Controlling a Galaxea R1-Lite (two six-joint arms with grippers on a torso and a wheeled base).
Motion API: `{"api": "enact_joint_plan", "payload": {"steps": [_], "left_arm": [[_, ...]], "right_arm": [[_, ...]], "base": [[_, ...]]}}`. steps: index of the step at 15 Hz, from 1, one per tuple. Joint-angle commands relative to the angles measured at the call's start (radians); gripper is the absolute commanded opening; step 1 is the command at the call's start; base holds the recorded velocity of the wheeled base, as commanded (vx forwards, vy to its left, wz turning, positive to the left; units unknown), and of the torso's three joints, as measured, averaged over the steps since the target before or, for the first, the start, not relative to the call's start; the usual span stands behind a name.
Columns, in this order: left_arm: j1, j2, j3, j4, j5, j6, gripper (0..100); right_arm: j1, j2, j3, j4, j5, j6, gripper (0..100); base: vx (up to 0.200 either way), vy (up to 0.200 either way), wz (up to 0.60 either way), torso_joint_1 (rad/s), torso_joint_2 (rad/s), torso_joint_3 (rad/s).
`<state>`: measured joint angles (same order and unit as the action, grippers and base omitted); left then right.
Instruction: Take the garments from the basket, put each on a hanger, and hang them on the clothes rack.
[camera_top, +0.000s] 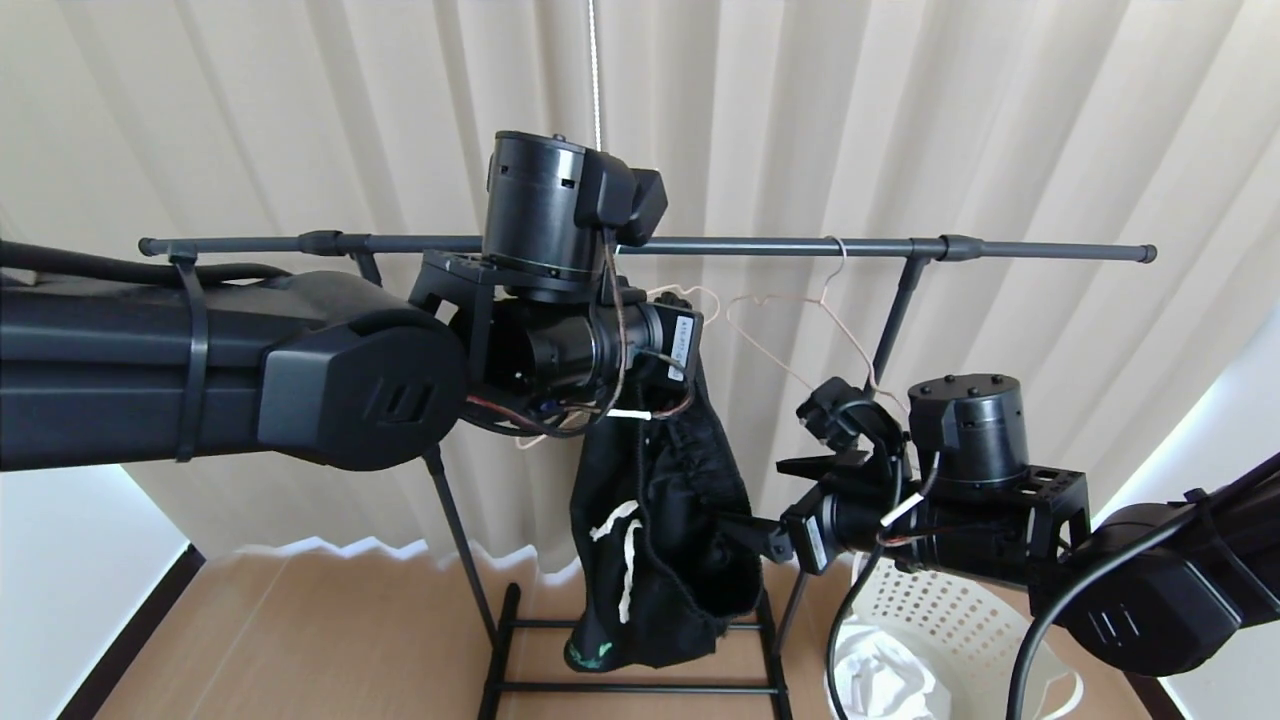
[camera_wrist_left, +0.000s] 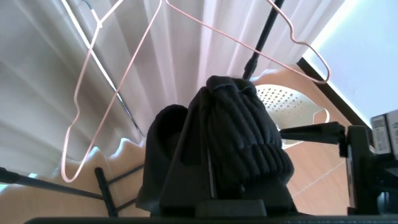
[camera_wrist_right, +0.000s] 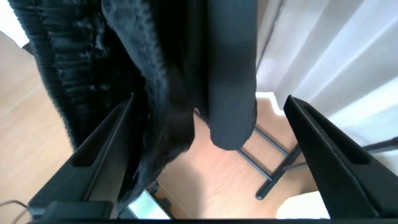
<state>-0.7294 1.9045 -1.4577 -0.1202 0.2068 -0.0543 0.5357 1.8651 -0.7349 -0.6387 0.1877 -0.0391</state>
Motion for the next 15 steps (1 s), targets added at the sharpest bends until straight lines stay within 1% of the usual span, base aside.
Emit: {"api": "enact_joint_plan", "payload": {"steps": [1,2,5,6,9,11,13,14,15], "left_arm": [[0.001,-0.038,0.031,-0.001,-0.001,-0.001,0],[0.001,-0.053,0.039,0.001,-0.012,-0.003,0],[0.001,-0.067,0.062,-0.003,-0.015,-0.004,0],[-0.001,-0.067,0.063,-0.003,-0.015,-0.006,0],[0.001,-0.076,0.066,0.001,-0.015,-0.009,0],[0.001,-0.105,0.112,0.001,-0.020,-0.010,0],[0.002,-0.110,0.157,0.002,-0.021,-0.009,0],[0.004,-0.110,0.194,0.001,-0.021,-0.009,0],[0.004,-0.110,0.204,0.001,-0.021,-0.007,0]], "right_arm": [[0.010,0.009,0.002,-0.001,-0.001,-0.010,100],[0.010,0.009,0.003,0.001,-0.001,-0.030,100],[0.010,0.011,0.023,-0.001,-0.004,-0.034,100],[0.012,0.009,0.026,-0.001,-0.007,-0.034,0],[0.004,-0.003,0.028,-0.002,-0.019,-0.031,0],[-0.013,-0.004,0.023,-0.006,-0.019,-0.015,0],[-0.013,-0.006,0.025,-0.041,-0.028,0.008,0],[-0.013,-0.004,0.026,-0.096,-0.094,0.041,0],[-0.019,-0.003,0.025,-0.119,-0.136,0.053,0]], "base": [[0.000,0.000,0.00,0.000,0.00,0.000],[0.000,0.000,0.00,0.000,0.00,0.000],[0.000,0.000,0.00,0.000,0.00,0.000],[0.000,0.000,0.00,0.000,0.00,0.000],[0.000,0.000,0.00,0.000,0.00,0.000],[0.000,0.000,0.00,0.000,0.00,0.000],[0.000,0.000,0.00,0.000,0.00,0.000],[0.000,0.000,0.00,0.000,0.00,0.000],[0.000,0.000,0.00,0.000,0.00,0.000]]}}
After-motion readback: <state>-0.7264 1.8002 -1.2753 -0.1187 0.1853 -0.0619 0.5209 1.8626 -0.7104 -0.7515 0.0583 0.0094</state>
